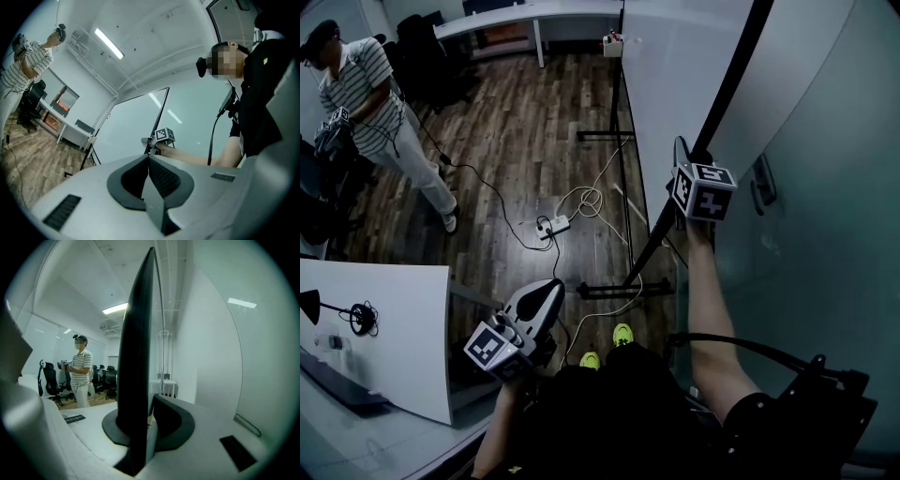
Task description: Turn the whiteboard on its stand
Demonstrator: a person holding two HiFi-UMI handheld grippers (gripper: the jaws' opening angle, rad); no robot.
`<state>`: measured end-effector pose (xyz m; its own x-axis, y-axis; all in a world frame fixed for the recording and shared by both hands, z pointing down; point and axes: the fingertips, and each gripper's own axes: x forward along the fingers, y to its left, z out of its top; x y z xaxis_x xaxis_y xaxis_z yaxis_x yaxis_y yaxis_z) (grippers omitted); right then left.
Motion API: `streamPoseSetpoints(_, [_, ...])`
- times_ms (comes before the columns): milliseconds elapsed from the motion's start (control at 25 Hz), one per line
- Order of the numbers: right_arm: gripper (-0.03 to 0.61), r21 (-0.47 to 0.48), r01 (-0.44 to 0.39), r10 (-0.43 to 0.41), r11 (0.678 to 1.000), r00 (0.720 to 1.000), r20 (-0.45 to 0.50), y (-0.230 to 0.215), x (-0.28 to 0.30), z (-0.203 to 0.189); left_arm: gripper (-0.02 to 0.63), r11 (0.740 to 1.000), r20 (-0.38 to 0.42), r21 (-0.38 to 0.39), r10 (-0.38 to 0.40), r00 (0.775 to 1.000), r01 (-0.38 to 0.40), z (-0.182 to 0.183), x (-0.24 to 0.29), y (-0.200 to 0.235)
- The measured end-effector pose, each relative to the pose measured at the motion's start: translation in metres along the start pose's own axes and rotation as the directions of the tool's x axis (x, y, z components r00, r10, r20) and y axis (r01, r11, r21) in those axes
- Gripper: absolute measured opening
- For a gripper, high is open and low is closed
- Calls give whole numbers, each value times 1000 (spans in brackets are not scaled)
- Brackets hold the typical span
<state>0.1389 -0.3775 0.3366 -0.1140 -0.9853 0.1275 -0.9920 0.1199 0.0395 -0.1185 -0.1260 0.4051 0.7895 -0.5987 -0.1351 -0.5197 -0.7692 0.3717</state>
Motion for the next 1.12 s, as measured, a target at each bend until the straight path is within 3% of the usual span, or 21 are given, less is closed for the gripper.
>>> streamPoseSetpoints(640, [63,-17,30,-31,999,1000,-3,30,-65,-5,-13,999,-8,9,-33,999,33,7,-20,-2])
streamPoseSetpoints(920, [63,-23,40,-40,999,999,2,38,-82,-7,-12,994,-46,108,9,999,-4,9,-13,-1])
streamPoseSetpoints(1120, [63,-24,45,-45,999,999,6,44,-93,-7,-13,991,-34,131,8,999,-3,20,-5,2])
